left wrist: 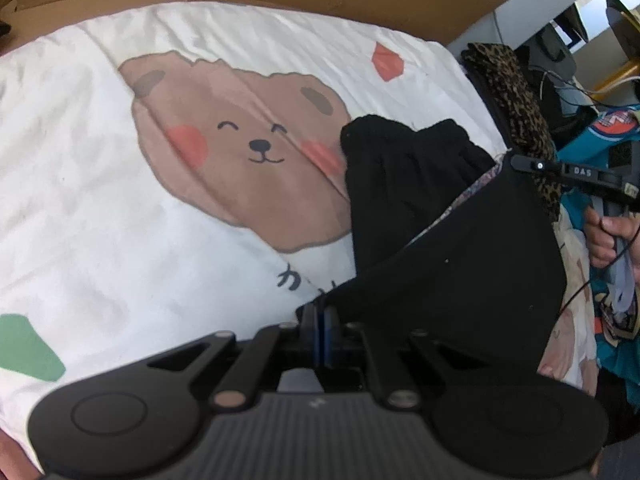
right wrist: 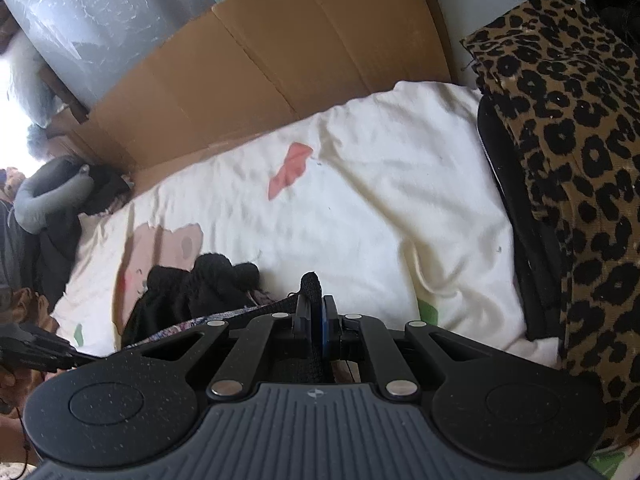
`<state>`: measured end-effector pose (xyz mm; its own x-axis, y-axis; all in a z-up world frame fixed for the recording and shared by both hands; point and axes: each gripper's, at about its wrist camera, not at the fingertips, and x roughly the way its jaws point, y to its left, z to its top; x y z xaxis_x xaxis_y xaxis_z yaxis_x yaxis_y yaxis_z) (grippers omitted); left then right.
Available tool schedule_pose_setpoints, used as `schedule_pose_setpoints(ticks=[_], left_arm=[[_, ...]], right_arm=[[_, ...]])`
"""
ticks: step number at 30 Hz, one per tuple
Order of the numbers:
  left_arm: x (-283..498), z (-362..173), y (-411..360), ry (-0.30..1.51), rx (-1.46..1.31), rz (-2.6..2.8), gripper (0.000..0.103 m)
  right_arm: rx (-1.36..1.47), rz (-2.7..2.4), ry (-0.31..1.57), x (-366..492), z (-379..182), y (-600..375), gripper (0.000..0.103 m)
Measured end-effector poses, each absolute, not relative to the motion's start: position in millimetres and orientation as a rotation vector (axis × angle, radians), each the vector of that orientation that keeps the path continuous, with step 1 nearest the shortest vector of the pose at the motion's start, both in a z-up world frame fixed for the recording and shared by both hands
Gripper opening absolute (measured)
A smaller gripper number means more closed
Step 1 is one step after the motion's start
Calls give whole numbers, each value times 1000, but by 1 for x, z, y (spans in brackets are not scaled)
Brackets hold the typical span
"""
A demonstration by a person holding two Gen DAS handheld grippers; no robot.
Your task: Fold clothes
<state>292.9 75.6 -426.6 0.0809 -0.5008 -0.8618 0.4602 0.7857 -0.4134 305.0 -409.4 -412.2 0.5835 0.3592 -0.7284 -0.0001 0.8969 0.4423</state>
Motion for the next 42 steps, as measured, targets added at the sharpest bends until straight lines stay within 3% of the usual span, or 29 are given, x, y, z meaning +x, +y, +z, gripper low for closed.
schedule_pose_setpoints(ticks=[3,6,8,10,15,21,30,33,35,42], left_arm=[[293,-432,73,1338,-50,-719,5],[293,-434,74,1351,-50,-714,14],[292,-434,75,1348,-41,-711,31],[291,-434,75,1352,-29,-705,38],[291,-439,71,1354,-12,-713,38],[291,-445,66,1339,-8,-713,39],[289,-448,59,1312,-4,-717,37],[293,-450,63,1335,-48,-711,27],[296,-451,66,1364,-84,-705,11],[291,-440,65,1392,-2,-731,7]], right_arm=[[414,226,973,311,-423,-405,3],[410,227,1026,313,-435,-403,7],[411,227,1018,309,-432,-406,13],[420,229,1010,306,-428,-410,22],[471,233,993,299,-422,-422,30],[431,233,1039,296,-434,-414,30],[359,244,1054,300,-441,-401,31],[346,244,1056,301,-444,-398,31],[336,246,1055,301,-444,-397,31],[283,261,1052,305,-444,-391,31]])
